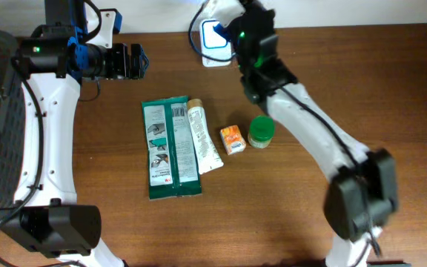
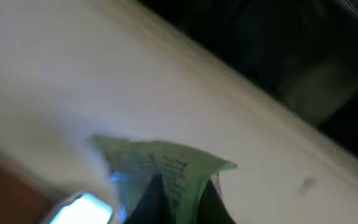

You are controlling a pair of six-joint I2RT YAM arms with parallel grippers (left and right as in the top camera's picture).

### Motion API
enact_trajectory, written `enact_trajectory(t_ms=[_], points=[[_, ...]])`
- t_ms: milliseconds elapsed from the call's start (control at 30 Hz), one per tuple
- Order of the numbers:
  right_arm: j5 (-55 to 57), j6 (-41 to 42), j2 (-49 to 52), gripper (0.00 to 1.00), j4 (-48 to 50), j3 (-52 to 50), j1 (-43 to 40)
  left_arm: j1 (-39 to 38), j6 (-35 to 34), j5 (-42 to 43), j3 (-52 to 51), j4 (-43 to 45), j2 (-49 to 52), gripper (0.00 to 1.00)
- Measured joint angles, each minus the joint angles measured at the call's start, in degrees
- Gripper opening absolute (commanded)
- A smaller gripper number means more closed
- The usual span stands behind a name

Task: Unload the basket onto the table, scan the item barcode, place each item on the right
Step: 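Lower the wipes pack at the table's right side and open right gripper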

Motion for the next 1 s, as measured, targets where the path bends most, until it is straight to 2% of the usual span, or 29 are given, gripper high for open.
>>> enact_trajectory(t_ms=[67,100,133,200,300,367,400,500,633,900,1000], points=[[-4.59,16.15,-7.34,0.04,-13.27,0.00,-0.98,0.00,0.00,0.00,0.00,-0.02,0.00,0.99],[-6.19,20.48,-9.09,0.04,-16.72,0.35,-1.66,0.00,0.00,0.00,0.00,-0.09,0.00,0.99],[-9.40,27.45,-12.76,0.04,-26.49,0.26,-3.41,-0.02,0.00,0.07,0.00,0.02,0.00,0.99],[-15.32,36.94,-18.25,0.04,-36.48,0.11,-8.33,-0.02,0.00,0.02,-0.04,-0.04,0.02,0.99],[-22.62,46.71,-24.61,0.04,-50.34,0.22,-18.32,-0.04,0.00,0.04,-0.07,-0.11,0.02,0.99],[-24.72,49.18,-25.46,0.04,-57.99,0.33,-24.06,-0.04,0.00,0.02,-0.07,-0.07,0.02,0.99],[-25.46,50.75,-24.57,0.04,-62.82,0.26,-29.44,-0.04,0.00,0.02,-0.07,-0.02,0.02,0.99],[-26.47,51.91,-20.74,0.04,-69.13,0.22,-37.40,-0.04,0.00,0.02,-0.07,-0.04,0.02,0.99],[-26.64,52.54,-11.45,0.04,-72.46,0.13,-45.83,-0.04,0.00,0.02,-0.07,-0.04,0.02,0.99],[-24.41,52.59,6.10,0.04,-72.04,0.11,-52.87,-0.04,0.00,0.02,-0.07,-0.04,0.02,0.99],[-22.23,51.89,7.39,0.24,-71.41,0.02,-55.32,-0.04,0.00,0.02,-0.07,-0.04,0.02,0.99]])
